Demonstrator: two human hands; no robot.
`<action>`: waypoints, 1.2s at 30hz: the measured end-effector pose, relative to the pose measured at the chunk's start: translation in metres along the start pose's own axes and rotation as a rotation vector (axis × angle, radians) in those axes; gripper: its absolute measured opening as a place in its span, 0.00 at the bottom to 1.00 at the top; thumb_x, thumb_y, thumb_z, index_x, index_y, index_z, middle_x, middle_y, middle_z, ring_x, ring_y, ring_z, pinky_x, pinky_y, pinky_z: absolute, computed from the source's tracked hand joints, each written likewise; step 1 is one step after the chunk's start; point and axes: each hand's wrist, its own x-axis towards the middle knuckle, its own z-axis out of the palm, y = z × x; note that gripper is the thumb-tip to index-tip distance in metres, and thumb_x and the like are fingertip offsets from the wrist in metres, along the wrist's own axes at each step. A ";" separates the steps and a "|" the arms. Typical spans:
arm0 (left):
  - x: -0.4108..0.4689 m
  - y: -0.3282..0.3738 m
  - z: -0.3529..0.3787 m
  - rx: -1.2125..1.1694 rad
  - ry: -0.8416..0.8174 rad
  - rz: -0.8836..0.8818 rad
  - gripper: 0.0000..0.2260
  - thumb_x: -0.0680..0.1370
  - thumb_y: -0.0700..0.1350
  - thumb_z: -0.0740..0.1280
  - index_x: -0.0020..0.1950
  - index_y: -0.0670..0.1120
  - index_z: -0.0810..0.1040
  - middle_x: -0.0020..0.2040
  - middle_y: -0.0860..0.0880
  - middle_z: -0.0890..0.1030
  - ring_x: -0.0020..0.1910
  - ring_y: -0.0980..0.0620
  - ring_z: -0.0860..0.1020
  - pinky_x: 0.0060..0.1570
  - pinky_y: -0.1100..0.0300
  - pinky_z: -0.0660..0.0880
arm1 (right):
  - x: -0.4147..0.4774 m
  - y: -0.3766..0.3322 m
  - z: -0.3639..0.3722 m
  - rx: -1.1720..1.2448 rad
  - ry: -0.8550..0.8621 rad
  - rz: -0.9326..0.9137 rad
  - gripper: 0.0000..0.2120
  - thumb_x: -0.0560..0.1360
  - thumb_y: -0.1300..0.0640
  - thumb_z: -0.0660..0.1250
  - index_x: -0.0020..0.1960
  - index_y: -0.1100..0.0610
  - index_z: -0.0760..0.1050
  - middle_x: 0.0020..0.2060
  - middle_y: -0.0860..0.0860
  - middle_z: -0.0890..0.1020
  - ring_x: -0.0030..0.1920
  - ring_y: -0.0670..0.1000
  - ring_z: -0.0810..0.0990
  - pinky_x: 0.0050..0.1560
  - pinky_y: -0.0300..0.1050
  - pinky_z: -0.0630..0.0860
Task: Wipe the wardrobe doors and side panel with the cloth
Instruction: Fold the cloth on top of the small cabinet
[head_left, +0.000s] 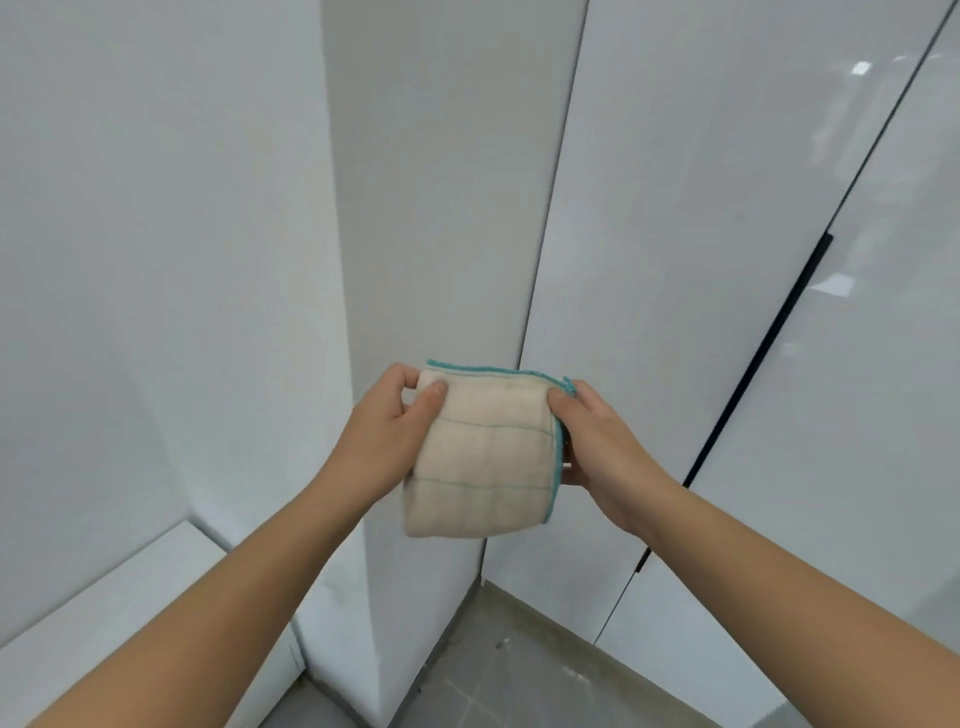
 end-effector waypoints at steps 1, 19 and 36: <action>0.007 0.002 0.015 -0.033 -0.010 -0.047 0.09 0.80 0.53 0.62 0.51 0.49 0.74 0.44 0.51 0.81 0.37 0.57 0.78 0.36 0.63 0.72 | 0.003 0.001 -0.013 -0.007 0.027 0.017 0.12 0.82 0.51 0.54 0.57 0.53 0.73 0.46 0.50 0.80 0.42 0.49 0.78 0.44 0.47 0.78; 0.186 0.026 0.185 0.244 -0.443 0.257 0.21 0.74 0.39 0.70 0.63 0.57 0.76 0.55 0.58 0.79 0.52 0.57 0.78 0.56 0.59 0.76 | 0.135 -0.003 -0.200 0.191 0.085 0.004 0.36 0.72 0.73 0.69 0.68 0.40 0.66 0.55 0.58 0.82 0.53 0.56 0.83 0.51 0.46 0.80; 0.243 0.125 0.249 -0.311 -0.375 0.163 0.09 0.79 0.44 0.67 0.55 0.39 0.78 0.46 0.43 0.83 0.42 0.51 0.81 0.42 0.56 0.80 | 0.177 -0.055 -0.276 0.483 0.121 -0.132 0.14 0.77 0.51 0.63 0.58 0.58 0.78 0.51 0.54 0.83 0.49 0.51 0.80 0.50 0.46 0.75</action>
